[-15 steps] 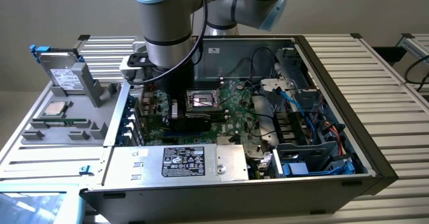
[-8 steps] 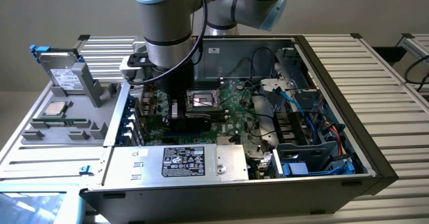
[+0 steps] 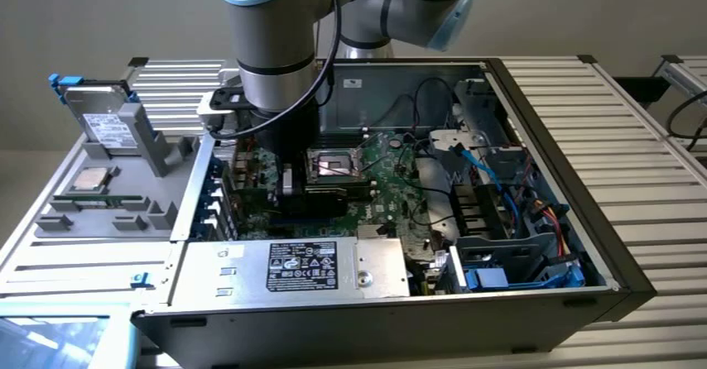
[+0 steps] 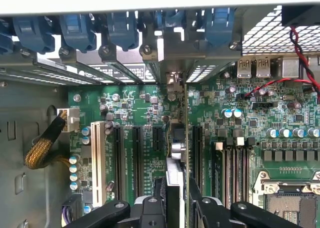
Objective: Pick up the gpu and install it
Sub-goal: 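Insert the gpu into the slot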
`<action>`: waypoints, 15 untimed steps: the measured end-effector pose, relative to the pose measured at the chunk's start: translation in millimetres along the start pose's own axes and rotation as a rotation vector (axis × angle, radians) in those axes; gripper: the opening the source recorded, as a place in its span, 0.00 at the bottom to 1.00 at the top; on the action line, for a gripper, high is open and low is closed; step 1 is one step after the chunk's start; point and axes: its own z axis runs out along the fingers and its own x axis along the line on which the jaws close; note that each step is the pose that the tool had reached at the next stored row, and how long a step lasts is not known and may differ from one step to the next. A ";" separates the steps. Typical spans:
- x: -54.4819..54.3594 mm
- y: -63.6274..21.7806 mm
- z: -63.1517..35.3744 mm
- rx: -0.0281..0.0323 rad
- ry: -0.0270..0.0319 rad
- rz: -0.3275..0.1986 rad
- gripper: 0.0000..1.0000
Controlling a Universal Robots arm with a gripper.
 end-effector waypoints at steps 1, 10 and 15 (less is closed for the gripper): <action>0.0 0.0 0.0 0.0000 0.0000 0.000 0.28; 0.0 0.1 0.6 0.0000 0.0000 0.000 0.28; -0.1 0.2 1.4 -0.0001 0.0001 0.000 0.28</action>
